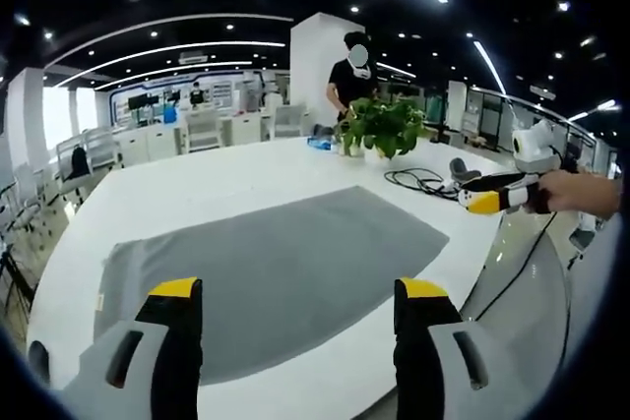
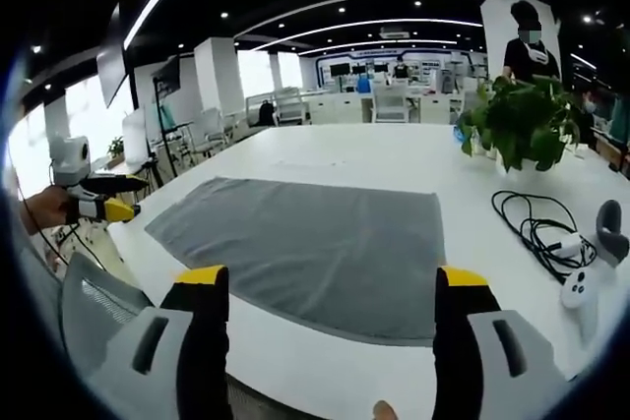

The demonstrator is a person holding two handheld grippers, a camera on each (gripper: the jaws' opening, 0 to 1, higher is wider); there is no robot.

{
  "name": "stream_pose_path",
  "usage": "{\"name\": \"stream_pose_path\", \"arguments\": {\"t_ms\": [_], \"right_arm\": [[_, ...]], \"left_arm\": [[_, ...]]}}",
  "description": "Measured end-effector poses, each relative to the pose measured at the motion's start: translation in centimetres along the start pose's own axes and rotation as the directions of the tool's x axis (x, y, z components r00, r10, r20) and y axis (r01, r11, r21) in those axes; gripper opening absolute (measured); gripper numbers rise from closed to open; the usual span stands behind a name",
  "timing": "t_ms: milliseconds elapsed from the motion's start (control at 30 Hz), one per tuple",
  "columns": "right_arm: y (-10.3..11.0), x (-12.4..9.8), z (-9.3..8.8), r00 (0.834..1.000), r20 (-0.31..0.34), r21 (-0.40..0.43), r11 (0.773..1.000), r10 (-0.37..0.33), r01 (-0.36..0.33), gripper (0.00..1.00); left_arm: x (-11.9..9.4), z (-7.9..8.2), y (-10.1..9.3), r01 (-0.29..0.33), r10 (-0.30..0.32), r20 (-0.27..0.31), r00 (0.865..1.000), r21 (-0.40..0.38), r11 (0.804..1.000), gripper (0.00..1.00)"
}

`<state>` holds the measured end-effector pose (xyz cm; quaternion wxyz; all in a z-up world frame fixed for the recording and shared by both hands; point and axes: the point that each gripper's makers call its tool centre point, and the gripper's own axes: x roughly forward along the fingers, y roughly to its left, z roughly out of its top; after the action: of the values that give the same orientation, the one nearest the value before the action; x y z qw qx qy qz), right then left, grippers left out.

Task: Fold the towel on the table until its edges align and the towel forms a compact rectangular stack.

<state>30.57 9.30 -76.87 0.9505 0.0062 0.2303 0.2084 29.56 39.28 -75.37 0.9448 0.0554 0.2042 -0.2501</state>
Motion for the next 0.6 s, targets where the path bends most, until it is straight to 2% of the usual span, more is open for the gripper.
{"name": "stream_pose_path", "arguments": {"t_ms": [367, 600], "right_arm": [[-2.9, -0.4, 1.8, 1.0, -0.007, -0.088, 0.996, -0.009, 0.008, 0.86], [-3.4, -0.6, 2.7, 1.0, -0.005, -0.109, 0.994, -0.012, 0.012, 0.84]], "left_arm": [[0.2, 0.9, -2.4, 0.051, -0.051, -0.001, 0.999, 0.043, 0.998, 0.82], [0.9, 1.3, -4.1, 0.088, -0.088, -0.004, 0.996, 0.078, 0.993, 0.83]]}}
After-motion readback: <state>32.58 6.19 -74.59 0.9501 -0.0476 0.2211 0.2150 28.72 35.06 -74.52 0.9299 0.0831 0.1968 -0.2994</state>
